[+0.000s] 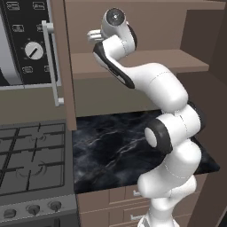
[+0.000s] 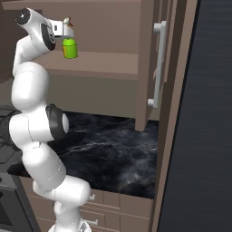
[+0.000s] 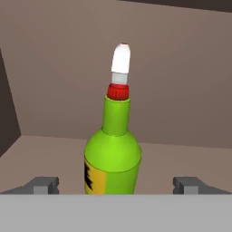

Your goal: Move the cutting board and knife to the sink. Then move spray from the cabinet to the counter.

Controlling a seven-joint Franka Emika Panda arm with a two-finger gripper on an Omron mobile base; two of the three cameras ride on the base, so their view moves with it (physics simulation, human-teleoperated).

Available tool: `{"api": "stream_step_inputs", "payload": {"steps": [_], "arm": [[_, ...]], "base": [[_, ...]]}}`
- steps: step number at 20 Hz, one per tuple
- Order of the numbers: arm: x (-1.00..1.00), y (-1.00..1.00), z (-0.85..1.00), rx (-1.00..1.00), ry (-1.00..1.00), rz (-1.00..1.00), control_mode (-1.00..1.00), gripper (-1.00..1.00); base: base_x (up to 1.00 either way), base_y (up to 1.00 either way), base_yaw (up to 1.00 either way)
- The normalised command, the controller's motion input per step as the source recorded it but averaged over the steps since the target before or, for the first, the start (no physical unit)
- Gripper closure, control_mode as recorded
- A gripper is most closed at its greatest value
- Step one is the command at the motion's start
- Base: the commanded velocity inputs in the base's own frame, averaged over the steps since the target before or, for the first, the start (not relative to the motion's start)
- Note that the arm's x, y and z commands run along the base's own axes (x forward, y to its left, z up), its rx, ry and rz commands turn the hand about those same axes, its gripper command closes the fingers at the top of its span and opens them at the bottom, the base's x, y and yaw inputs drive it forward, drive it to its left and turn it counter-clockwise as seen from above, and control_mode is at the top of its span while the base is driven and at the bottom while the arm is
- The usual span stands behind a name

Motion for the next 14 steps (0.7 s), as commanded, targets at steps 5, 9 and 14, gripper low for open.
{"api": "stream_step_inputs", "payload": {"steps": [5,9,14], "arm": [[0.26,0.00,0.00,0.00,0.00,-0.03,-1.00,-1.00],[0.24,0.00,0.00,0.00,0.00,-0.04,-1.00,-1.00],[0.22,0.00,0.00,0.00,0.00,-0.04,-1.00,-1.00]], "base": [[0.00,0.00,0.00],[0.00,0.00,0.00],[0.00,0.00,0.00]]}}
